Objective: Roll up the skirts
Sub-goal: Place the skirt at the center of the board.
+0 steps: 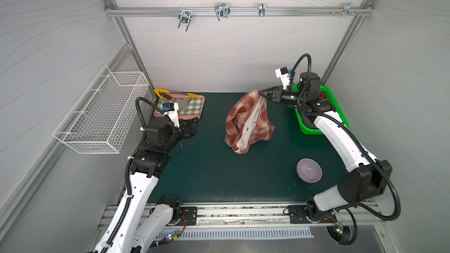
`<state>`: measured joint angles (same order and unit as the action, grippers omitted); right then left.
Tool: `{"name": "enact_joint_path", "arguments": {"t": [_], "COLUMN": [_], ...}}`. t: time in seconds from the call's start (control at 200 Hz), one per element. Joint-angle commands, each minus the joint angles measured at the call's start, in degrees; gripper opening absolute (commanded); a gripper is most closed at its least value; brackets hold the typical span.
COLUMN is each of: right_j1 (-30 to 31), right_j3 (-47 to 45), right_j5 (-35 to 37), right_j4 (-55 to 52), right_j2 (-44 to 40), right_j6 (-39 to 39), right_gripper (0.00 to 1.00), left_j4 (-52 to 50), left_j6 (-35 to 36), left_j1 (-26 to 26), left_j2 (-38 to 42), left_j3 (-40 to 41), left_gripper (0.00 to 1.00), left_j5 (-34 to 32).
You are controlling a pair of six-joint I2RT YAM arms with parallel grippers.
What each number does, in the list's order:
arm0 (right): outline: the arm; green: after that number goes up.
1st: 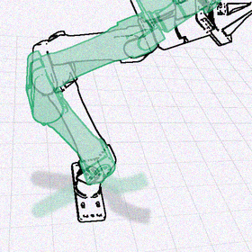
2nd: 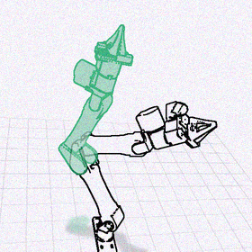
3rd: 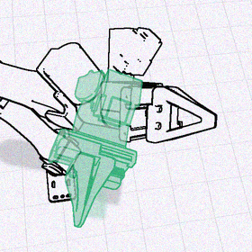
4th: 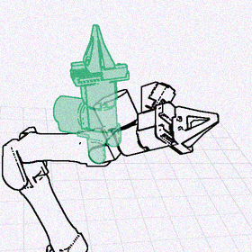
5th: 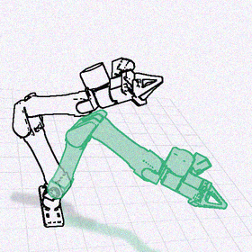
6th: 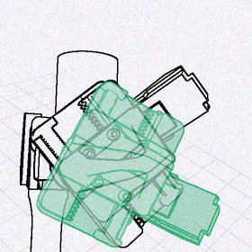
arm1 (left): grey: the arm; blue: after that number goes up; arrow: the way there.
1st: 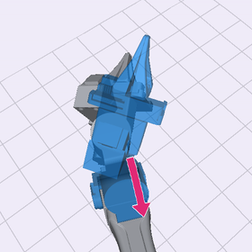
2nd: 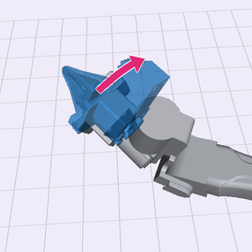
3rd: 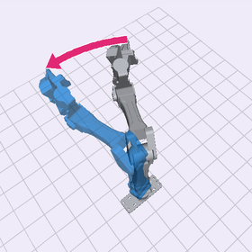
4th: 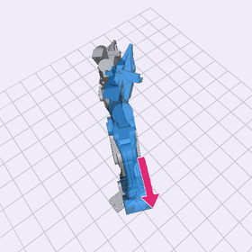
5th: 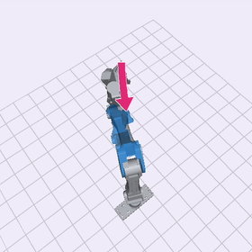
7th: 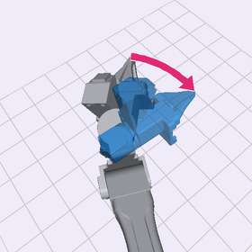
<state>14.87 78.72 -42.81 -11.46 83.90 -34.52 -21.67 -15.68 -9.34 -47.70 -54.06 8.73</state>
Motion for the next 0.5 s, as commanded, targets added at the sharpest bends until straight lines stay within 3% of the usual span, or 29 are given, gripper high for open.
{"name": "enact_joint_path", "arguments": {"t": [0.0,0.095,0.17,0.28,0.37,0.495], "right_j1": [-4.3,-6.2,-6.8,-2.0,7.4,13.8], "right_j3": [-12.5,-18.6,-18.5,-14.2,-9.4,-8.5], "right_j5": [5.9,10.8,12.6,15.1,25.5,30.4], "right_j4": [5.3,4.7,2.5,-5.6,-15.2,-20.9], "right_j2": [-4.8,-3.6,-1.6,-0.2,-0.9,-0.8], "right_j6": [-2.4,-2.2,-0.5,7.2,17.5,23.2], "right_gripper": [0.00,0.01,0.30,0.56,0.61,0.59], "left_j4": [4.0,4.5,3.9,3.3,3.0,2.2], "left_j6": [0.7,-0.4,-0.2,0.2,-0.5,-1.3], "left_j1": [-0.3,-0.7,-2.3,-5.3,-5.6,-5.6], "left_j2": [-1.6,-3.6,-4.5,-5.8,-6.9,-7.2], "left_j3": [0.7,0.4,-0.1,0.0,-0.1,-0.3], "left_gripper": [0.78,0.77,0.77,0.77,0.78,0.78], "left_j5": [1.0,1.9,0.2,-3.5,-4.6,-6.0]}}
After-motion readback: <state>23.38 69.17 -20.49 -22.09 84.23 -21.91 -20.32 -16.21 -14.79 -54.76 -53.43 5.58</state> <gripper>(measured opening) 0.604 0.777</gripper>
